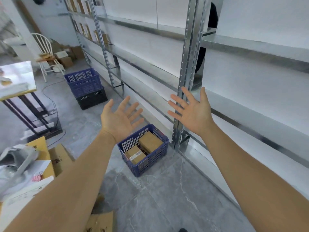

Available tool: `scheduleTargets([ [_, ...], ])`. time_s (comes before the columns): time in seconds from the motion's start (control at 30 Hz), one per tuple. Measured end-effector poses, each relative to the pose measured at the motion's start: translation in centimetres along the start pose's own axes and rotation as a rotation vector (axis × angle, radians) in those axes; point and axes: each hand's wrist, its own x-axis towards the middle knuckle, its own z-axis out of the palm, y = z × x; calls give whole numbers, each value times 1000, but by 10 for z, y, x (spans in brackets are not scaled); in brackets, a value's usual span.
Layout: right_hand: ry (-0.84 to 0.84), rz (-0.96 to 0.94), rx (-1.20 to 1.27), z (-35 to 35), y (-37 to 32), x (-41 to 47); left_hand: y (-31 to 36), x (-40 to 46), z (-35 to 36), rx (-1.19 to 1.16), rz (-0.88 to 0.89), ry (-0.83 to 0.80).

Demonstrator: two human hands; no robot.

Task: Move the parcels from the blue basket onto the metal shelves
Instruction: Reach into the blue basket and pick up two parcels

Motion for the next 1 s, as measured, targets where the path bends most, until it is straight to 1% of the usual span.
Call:
scheduleTargets([
  [0.23,-56,110,-19,-31,-25,90,-16,59,19,-52,46,89],
  [0.33,-98,164,-28,-35,-28,122,-17,78,16,-79,101,166],
  [0.43,-106,201,-49,-35,-21,153,-14,97,4,-101,147,242],
  [0.63,-124,262,-91,-22,1,213,-2,140,-31,-131,170,331],
  [0.77,-139,281,-130,-6,16,260,14,181,-55,-156,178,361],
  [1.0,-108,295,-185,27,40,345,49,249,-97,-171,160,405],
])
